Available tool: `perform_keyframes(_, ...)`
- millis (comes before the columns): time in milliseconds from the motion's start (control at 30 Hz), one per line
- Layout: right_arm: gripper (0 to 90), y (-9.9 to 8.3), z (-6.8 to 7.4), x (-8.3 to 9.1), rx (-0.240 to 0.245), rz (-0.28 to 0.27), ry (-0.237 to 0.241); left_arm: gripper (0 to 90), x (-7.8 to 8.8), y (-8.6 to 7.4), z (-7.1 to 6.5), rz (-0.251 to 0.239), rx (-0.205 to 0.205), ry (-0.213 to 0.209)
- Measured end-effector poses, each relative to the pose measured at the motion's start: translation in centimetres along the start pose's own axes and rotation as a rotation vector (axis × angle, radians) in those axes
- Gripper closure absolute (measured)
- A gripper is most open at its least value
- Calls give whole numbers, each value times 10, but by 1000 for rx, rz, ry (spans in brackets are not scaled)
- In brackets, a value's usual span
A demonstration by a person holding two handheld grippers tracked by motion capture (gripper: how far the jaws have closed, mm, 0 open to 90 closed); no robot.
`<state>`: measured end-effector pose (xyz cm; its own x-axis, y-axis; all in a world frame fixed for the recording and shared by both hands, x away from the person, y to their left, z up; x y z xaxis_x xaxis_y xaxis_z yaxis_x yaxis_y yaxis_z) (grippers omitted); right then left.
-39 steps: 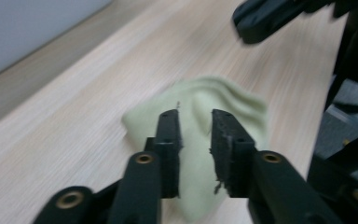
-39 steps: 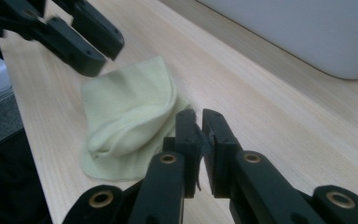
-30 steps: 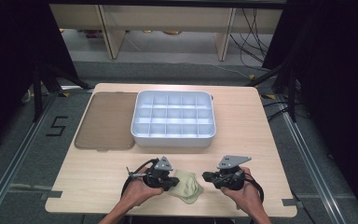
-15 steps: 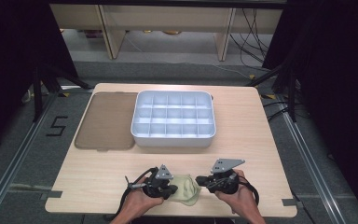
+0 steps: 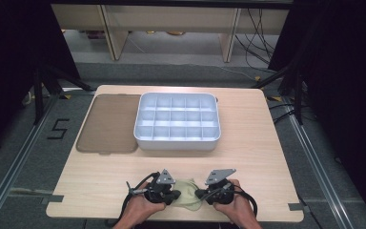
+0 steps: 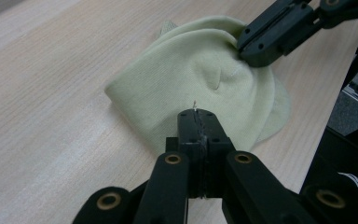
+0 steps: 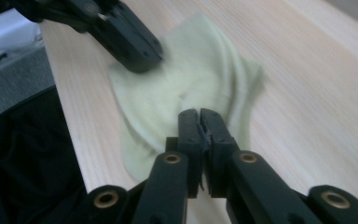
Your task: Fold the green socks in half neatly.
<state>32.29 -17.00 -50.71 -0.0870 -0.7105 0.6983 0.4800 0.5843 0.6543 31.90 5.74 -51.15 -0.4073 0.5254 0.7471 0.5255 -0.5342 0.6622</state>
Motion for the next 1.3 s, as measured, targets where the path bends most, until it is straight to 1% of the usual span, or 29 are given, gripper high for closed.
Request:
perform_keyframes(33, 898, -2, -1, 3, -18, -3, 3, 888, 0, 0, 0, -1, -6, -1)
perform_keyframes(100, 892, -4, -3, 7, -12, -2, -20, 888, 0, 0, -1, -1, -6, 3)
perform_keyframes(167, 884, -6, -6, 11, -5, 4, -80, 888, 0, 0, -1, -1, -8, 6)
perform_keyframes(200, 879, -8, -7, 13, -11, 8, -97, 887, -1, 0, -2, -6, 13, 15)
perform_keyframes(233, 878, -8, -8, 15, -30, -4, -92, 885, -1, 0, -3, -8, 14, 8)
perform_keyframes(267, 876, -7, -7, 17, -33, -28, -92, 883, 0, 1, -2, 0, -13, 6)
perform_keyframes(300, 876, -3, -5, 21, -16, -30, -91, 881, 0, 1, -2, -9, -4, 7)
perform_keyframes(333, 876, 2, -3, 24, 9, -51, -94, 880, -1, 1, -2, -11, -18, 14)
perform_keyframes(367, 875, 7, 0, 27, 19, -72, -98, 877, 0, 1, -3, -6, -12, 19)
perform_keyframes(400, 874, 12, 2, 28, 44, -87, -93, 875, 0, 1, -2, -1, -30, 12)
perform_keyframes(433, 874, 16, 4, 27, 41, -96, -94, 874, 0, 2, -3, -4, -18, 11)
perform_keyframes(500, 873, 22, 3, 20, 55, -86, -74, 868, 0, 3, -3, -17, -7, 11)
perform_keyframes(533, 873, 24, 2, 15, 52, -81, -67, 865, 2, 4, -2, -12, -22, 10)
perform_keyframes(567, 873, 26, 1, 11, 46, -78, -57, 864, 3, 6, -2, -25, -11, 13)
perform_keyframes(600, 873, 27, -1, 8, 50, -71, -53, 863, 4, 8, -1, -30, -14, 14)
perform_keyframes(633, 873, 29, -2, 6, 51, -66, -50, 861, 6, 11, 2, -39, -32, 27)
perform_keyframes(700, 873, 31, -5, 2, 34, -69, -41, 861, 4, 17, 7, -59, -6, 42)
perform_keyframes(733, 873, 31, -7, 1, 39, -67, -38, 862, 2, 20, 11, -67, 1, 52)
perform_keyframes(767, 873, 31, -8, -1, 40, -61, -38, 863, -1, 21, 14, -64, 15, 60)
perform_keyframes(800, 873, 30, -8, -3, 27, -50, -39, 865, -4, 23, 17, -54, -2, 56)
perform_keyframes(900, 873, 27, -12, -7, 16, -48, -59, 860, -14, 22, 20, -29, -8, 73)
perform_keyframes(967, 873, 24, -16, -5, 13, -25, -61, 863, -16, 20, 20, -30, 1, 71)
perform_keyframes(1033, 874, 19, -20, -6, 16, -29, -68, 862, -15, 21, 21, -31, -3, 73)
perform_keyframes(1067, 875, 16, -20, -5, -10, -27, -71, 862, -15, 20, 21, -31, -3, 74)
perform_keyframes(1100, 875, 14, -21, -3, -19, -1, -71, 862, -15, 20, 21, -31, -8, 72)
perform_keyframes(1133, 875, 11, -22, -4, -26, -6, -91, 863, -15, 20, 21, -31, -7, 71)
perform_keyframes(1167, 875, 10, -23, -2, -22, 5, -86, 863, -15, 20, 21, -34, -5, 73)
perform_keyframes(1200, 873, 9, -22, -1, -35, 0, -81, 863, -15, 20, 21, -33, -4, 73)
perform_keyframes(1300, 871, 12, -18, 6, -8, -57, -95, 860, -15, 20, 20, -32, 0, 71)
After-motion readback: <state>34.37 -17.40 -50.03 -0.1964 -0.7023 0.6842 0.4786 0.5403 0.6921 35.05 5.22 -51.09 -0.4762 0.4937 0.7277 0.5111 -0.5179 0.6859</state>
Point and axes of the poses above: each handheld gripper's, and its own axes: x roughly backward along the jaws, y roughly out of its top, z roughly to its left, the point moved 1 cm from there along -x, roughly forward along the jaws, and after that the axes turned 10 degrees about y, right-handed, at the moved point
